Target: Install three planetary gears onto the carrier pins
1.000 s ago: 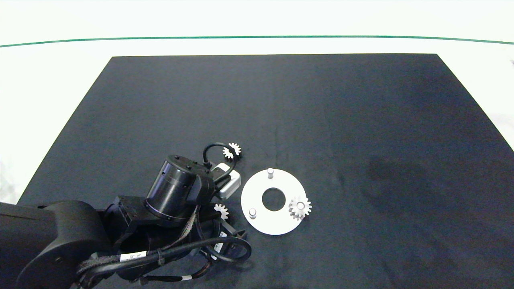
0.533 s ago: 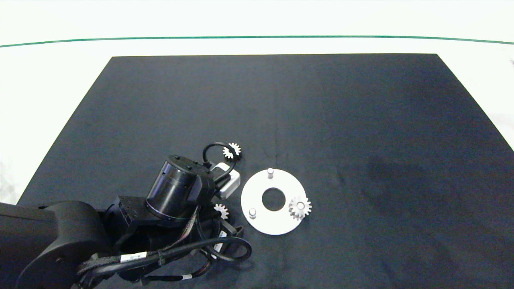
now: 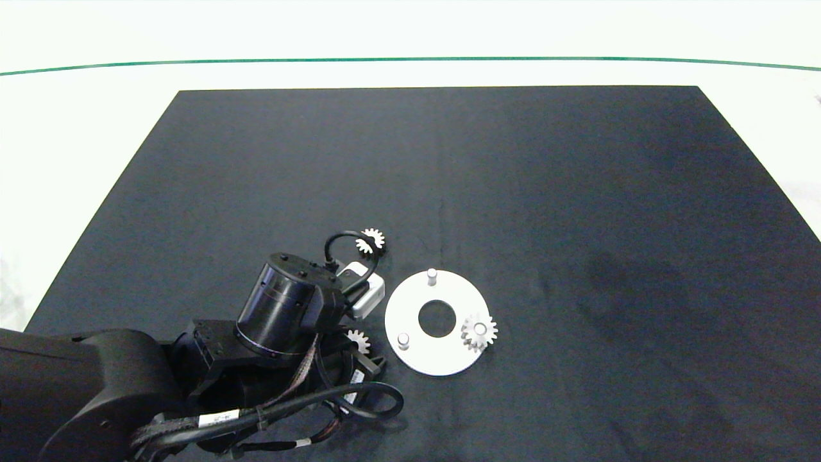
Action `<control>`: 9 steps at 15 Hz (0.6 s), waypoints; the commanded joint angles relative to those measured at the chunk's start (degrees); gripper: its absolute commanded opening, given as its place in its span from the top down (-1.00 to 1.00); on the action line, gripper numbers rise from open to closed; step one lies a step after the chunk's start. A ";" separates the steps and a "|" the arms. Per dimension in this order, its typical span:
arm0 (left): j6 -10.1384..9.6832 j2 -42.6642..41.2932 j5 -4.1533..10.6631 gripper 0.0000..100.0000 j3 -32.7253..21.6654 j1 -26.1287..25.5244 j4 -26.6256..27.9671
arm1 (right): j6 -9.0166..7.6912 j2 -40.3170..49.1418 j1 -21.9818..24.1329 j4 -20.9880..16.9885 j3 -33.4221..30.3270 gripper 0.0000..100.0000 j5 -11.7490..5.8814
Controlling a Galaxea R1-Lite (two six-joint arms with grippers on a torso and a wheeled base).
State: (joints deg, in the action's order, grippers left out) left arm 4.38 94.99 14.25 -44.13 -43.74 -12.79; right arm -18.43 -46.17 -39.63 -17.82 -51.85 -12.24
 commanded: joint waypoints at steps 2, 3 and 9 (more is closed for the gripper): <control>0.11 0.02 0.16 0.09 0.18 0.15 -0.04 | -0.11 -0.15 -0.01 -0.11 0.61 -1.00 -0.07; 0.11 0.02 0.08 0.12 0.10 0.15 -0.04 | -0.11 -0.15 -0.01 -0.11 0.69 -1.00 -0.07; 0.46 -0.51 0.08 0.36 -0.25 0.23 -0.04 | -0.55 -0.06 -0.01 -0.11 0.78 -1.00 -0.07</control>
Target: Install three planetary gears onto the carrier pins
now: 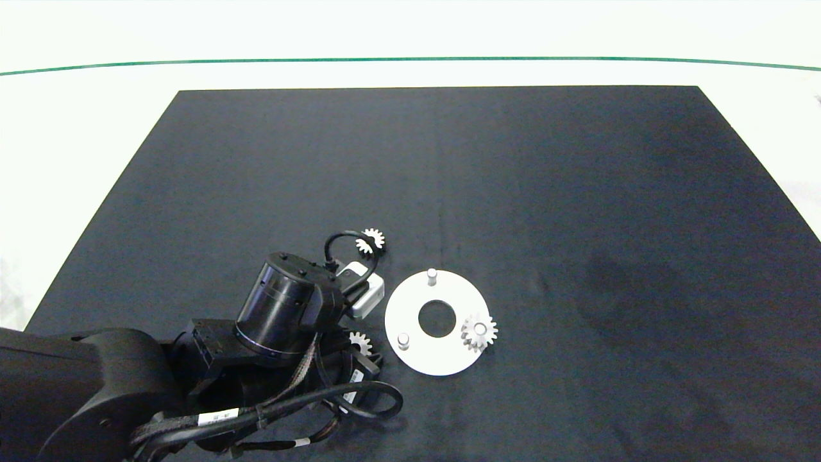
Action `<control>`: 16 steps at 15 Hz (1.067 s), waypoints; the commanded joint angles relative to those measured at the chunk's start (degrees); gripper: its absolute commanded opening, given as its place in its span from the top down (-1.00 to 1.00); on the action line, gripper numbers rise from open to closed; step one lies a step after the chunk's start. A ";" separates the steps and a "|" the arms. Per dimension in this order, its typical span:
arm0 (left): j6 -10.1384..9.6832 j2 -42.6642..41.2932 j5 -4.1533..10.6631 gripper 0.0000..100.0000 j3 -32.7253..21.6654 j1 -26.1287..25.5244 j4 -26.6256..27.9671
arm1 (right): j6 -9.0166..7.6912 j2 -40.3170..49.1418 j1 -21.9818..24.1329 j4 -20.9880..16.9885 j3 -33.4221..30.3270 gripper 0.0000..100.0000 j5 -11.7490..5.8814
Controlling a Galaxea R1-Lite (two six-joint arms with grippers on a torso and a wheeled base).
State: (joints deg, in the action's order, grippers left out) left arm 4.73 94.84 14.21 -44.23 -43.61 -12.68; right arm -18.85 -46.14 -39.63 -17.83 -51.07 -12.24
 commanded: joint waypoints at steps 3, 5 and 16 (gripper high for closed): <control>0.46 -0.80 0.11 0.48 -0.68 0.28 -0.07 | -0.14 0.00 -0.01 -0.09 0.18 -1.00 -0.07; 0.90 -2.73 0.11 0.57 -1.65 0.19 0.29 | -0.14 0.09 -0.01 -0.09 0.27 -1.00 -0.07; 0.81 -4.40 0.20 0.68 -8.51 -7.72 4.94 | -0.23 0.97 -0.01 -0.09 0.18 -1.00 -0.07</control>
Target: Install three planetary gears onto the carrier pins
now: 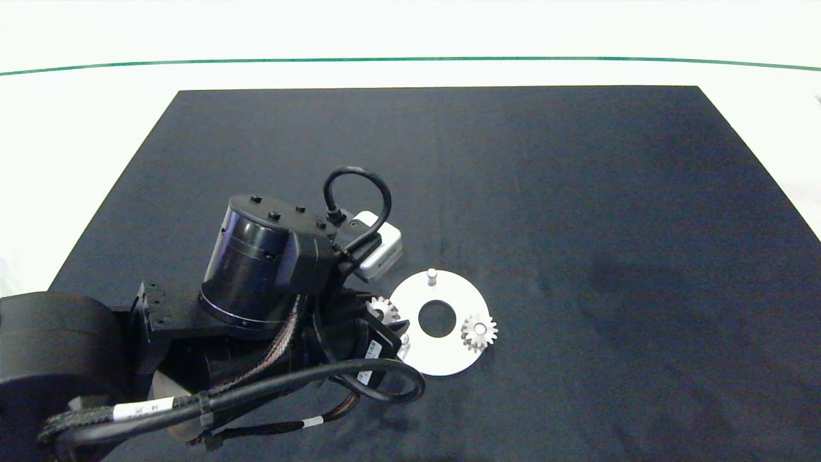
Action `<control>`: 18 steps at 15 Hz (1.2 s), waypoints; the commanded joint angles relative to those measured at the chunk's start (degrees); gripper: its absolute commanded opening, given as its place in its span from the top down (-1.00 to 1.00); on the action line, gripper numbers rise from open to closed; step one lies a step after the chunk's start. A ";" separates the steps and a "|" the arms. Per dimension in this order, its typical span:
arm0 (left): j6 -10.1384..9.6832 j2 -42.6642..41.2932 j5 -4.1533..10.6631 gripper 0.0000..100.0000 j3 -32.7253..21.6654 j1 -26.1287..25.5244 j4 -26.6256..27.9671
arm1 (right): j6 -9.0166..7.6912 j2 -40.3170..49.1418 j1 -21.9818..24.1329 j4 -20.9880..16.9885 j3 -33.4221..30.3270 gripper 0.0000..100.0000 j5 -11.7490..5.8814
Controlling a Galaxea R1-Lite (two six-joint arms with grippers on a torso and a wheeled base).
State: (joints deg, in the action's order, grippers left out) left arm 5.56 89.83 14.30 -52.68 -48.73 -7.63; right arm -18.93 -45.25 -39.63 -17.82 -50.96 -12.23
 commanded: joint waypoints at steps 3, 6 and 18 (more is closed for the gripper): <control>0.07 2.45 0.11 0.68 -1.03 -4.36 -0.28 | -0.23 0.43 -0.01 -0.11 -0.02 -1.00 -0.17; 0.15 4.91 0.20 0.68 -2.96 -3.92 -0.19 | -1.11 0.52 -0.01 -0.11 0.07 -1.00 -0.17; 3.32 6.41 0.91 0.68 -2.34 -1.99 0.07 | -1.11 0.34 -0.01 -0.11 0.42 -1.00 -0.17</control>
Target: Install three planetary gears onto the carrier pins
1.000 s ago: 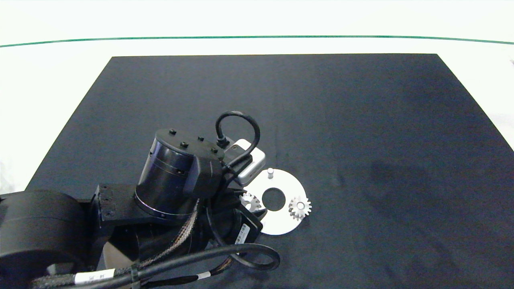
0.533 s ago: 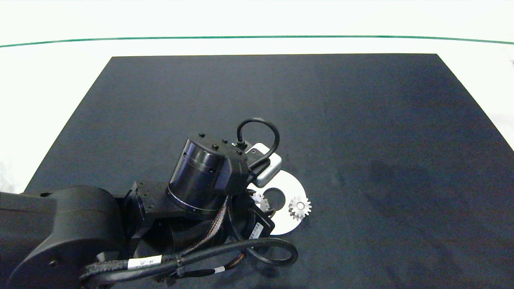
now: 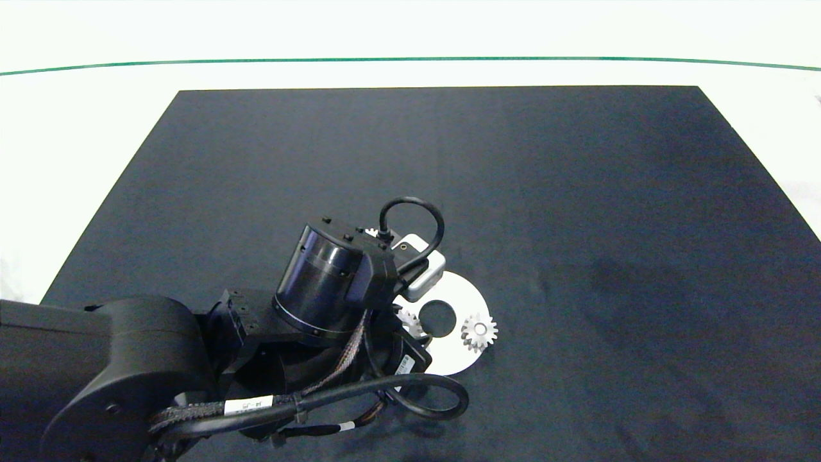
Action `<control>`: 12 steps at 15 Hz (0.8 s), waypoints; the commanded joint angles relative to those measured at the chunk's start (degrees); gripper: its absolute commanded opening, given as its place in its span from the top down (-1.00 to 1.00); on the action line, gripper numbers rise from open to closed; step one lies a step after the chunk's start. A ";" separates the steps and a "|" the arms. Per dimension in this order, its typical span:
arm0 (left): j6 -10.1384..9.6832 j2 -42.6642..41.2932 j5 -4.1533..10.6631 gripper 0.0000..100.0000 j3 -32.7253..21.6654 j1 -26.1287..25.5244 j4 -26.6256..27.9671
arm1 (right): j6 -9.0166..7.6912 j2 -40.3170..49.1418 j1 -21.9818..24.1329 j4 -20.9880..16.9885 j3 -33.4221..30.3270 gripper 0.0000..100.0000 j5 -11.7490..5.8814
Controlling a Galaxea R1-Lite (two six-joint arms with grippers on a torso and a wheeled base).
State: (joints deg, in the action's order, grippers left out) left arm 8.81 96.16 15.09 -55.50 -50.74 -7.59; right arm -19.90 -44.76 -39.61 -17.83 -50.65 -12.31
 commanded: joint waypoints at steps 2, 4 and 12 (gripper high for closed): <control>0.06 0.08 0.11 0.68 0.92 0.11 -0.05 | -0.14 -0.06 -0.03 -0.09 0.11 -1.00 -0.08; 0.06 -0.01 0.11 0.68 1.28 0.11 -0.05 | -0.14 -0.15 -0.03 -0.09 0.20 -1.00 -0.08; 0.15 0.78 0.20 0.68 0.66 -0.06 -0.23 | -0.32 -0.06 -0.03 -0.09 0.20 -1.00 0.01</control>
State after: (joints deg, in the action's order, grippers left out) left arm 8.95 96.70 15.13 -54.65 -50.71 -7.74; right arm -20.09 -44.75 -39.61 -17.82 -50.44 -12.24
